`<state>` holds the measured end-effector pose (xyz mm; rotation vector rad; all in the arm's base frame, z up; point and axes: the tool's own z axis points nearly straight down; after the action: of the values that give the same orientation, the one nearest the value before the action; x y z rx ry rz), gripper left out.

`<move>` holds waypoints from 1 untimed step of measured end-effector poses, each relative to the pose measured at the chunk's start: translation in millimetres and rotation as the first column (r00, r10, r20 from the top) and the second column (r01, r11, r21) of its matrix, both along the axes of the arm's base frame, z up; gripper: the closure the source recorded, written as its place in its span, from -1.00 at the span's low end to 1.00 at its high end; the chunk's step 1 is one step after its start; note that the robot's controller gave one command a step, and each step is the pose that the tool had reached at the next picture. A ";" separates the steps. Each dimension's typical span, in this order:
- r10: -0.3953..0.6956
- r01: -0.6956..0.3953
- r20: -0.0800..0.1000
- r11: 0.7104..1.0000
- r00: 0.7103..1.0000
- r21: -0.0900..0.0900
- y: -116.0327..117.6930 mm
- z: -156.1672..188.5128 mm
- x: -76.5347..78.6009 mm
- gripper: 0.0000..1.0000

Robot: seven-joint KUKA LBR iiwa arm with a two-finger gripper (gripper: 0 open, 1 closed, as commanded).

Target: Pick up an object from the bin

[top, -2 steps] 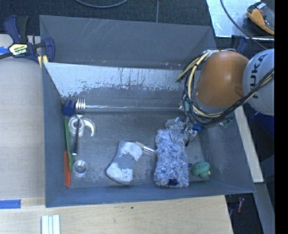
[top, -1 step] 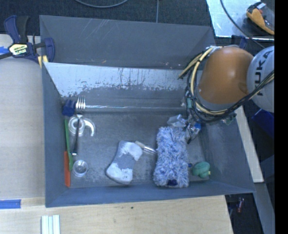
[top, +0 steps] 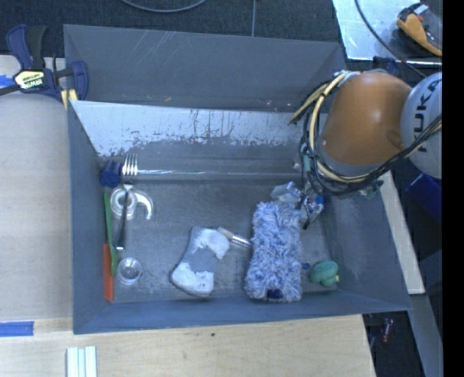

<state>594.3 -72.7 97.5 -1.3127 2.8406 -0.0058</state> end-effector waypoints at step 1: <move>-0.001 0.001 0.000 1.000 1.000 0.000 0.0 10.0 -0.1 1.00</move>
Offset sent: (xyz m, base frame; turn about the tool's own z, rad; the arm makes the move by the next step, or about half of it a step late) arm -0.0002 0.0000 0.0386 0.0006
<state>594.2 -72.7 107.5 -1.3112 2.8408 -0.0054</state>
